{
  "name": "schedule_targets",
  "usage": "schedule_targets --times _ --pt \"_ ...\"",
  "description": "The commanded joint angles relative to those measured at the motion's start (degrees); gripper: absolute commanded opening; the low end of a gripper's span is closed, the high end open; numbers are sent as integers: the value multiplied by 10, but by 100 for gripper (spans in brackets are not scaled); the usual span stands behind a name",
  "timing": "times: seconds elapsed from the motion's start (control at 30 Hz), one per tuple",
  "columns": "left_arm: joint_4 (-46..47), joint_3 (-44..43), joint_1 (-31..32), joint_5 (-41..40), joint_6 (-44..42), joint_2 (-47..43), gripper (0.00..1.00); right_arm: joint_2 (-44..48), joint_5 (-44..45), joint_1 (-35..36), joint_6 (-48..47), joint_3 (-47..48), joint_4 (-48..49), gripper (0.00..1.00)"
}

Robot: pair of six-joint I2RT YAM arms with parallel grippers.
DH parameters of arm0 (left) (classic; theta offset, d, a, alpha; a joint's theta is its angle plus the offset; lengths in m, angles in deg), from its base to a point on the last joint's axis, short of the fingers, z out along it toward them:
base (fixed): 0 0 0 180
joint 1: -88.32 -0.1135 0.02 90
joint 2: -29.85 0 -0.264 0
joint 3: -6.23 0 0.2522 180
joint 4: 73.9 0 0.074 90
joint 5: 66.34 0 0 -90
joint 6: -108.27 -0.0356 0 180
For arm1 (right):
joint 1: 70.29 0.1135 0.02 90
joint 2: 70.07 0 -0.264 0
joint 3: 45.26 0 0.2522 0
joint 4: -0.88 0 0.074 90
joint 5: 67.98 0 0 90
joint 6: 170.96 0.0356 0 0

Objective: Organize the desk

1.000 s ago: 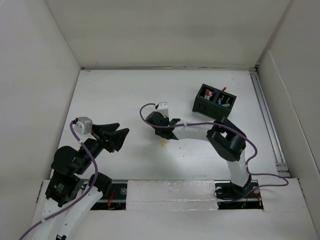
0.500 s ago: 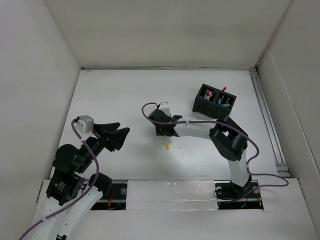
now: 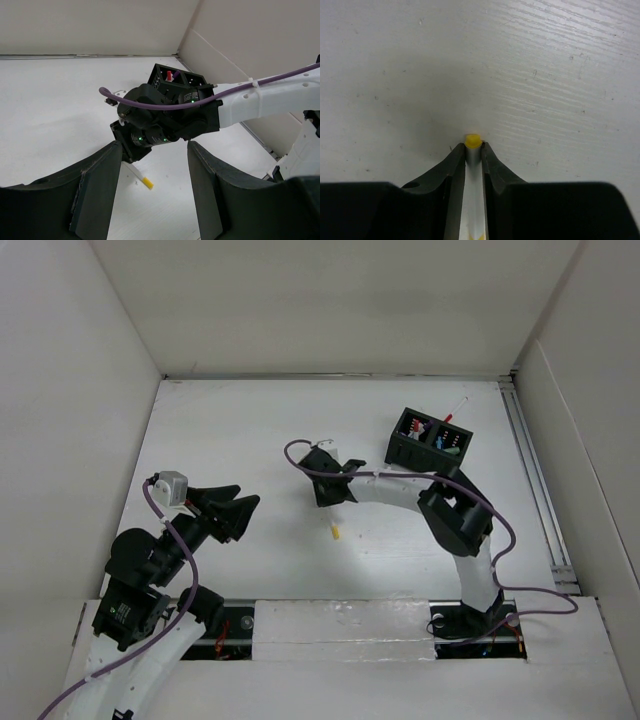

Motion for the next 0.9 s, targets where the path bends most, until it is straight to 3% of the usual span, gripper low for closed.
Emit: schedule_targets --times 0.0,0.2,0.43,0.57,0.7,0.87 --pt "25 2 -2 7 -1 4 51 -20 -53 -17 -16 -24 -54 22" --pt "25 2 -2 8 -1 7 51 -17 -56 -28 -23 -34 -51 0" --pt "27 2 -2 7 0 8 51 88 -13 -33 12 -84 25 0" --pt "26 2 -2 7 -1 8 51 207 19 -38 32 -159 149 0" --pt "25 3 -2 8 -1 8 51 275 42 -38 41 -214 208 0" --pt "26 2 -2 8 -1 5 51 343 80 -63 49 -226 251 0"
